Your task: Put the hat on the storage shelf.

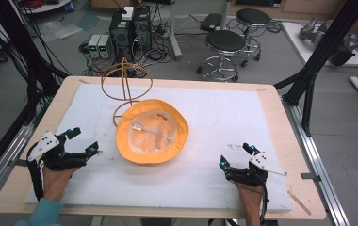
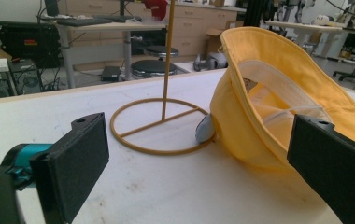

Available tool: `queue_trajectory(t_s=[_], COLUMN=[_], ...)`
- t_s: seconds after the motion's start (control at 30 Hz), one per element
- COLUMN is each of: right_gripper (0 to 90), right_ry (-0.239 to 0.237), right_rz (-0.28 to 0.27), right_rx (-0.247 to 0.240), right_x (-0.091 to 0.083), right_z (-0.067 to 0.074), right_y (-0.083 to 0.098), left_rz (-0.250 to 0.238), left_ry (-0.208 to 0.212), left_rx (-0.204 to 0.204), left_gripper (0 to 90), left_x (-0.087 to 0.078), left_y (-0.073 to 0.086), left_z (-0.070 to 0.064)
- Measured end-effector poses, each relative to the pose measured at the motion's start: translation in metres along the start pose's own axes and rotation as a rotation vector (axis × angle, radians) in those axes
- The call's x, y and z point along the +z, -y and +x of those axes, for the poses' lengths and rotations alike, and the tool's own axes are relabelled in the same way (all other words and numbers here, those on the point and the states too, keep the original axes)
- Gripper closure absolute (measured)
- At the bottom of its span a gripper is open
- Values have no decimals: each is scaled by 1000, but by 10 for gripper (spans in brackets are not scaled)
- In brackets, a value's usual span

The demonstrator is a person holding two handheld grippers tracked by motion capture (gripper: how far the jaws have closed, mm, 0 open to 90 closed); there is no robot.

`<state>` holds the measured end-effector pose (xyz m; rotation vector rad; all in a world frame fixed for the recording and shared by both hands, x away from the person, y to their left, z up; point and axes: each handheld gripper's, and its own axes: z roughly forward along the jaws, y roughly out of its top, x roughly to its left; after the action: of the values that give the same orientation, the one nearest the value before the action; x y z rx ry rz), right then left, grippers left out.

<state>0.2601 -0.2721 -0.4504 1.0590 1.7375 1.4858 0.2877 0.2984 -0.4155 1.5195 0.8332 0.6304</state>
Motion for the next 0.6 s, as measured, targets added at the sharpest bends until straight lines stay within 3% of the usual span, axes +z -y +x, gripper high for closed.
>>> queue_trajectory(t_s=[0.23, 0.43, 0.6], right_gripper=[6, 6, 6], right_ry=[1, -1, -1], right_rz=[2, 4, 2], right_rx=[-2, -1, -5], right_x=[0, 0, 0], right_z=[0, 0, 0], right_y=[0, 0, 0], left_rz=[58, 133, 228], left_ry=[37, 94, 174], left_rx=[37, 35, -30], left_gripper=[60, 60, 60], left_x=[13, 25, 42], left_y=[-31, -48, -58], left_z=[-5, -7, -6])
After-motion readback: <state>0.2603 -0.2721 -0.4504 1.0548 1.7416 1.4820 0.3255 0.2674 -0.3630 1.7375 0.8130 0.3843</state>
